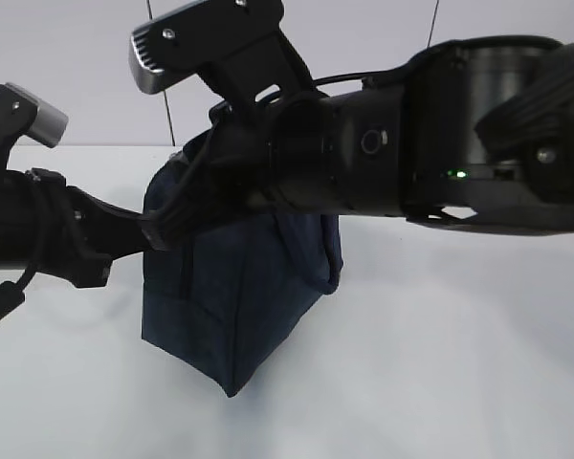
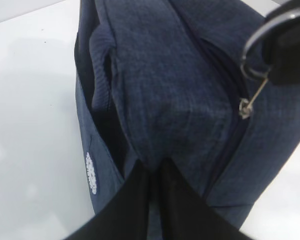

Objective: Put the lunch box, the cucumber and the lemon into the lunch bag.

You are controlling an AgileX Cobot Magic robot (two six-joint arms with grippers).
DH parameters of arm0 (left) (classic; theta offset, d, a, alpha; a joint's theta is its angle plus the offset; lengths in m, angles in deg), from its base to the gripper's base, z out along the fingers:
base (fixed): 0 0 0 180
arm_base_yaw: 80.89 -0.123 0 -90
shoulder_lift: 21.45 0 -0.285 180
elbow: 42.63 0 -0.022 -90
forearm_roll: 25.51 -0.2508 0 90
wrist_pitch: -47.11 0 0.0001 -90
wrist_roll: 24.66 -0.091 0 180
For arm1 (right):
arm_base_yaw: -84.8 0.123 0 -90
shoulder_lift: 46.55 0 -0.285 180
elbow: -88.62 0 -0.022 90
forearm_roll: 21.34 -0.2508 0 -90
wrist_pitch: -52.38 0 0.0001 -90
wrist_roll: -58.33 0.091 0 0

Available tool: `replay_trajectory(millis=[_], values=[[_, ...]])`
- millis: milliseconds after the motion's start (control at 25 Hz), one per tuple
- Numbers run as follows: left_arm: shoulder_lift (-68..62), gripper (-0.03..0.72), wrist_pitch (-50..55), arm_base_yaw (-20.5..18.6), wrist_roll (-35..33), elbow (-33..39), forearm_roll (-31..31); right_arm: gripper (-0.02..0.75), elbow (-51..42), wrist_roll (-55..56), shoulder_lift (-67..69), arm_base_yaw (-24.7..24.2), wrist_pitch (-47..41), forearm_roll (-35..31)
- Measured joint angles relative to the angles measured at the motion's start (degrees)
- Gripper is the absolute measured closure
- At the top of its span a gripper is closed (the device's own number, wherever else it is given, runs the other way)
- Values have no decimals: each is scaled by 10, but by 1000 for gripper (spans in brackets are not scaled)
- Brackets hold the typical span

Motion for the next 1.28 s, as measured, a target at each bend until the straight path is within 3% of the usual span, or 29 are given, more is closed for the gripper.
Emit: replay_trajectory(millis=[1280], values=[[0,679,40,0,0,0,-4,717,6,47,25,-111,74,6]])
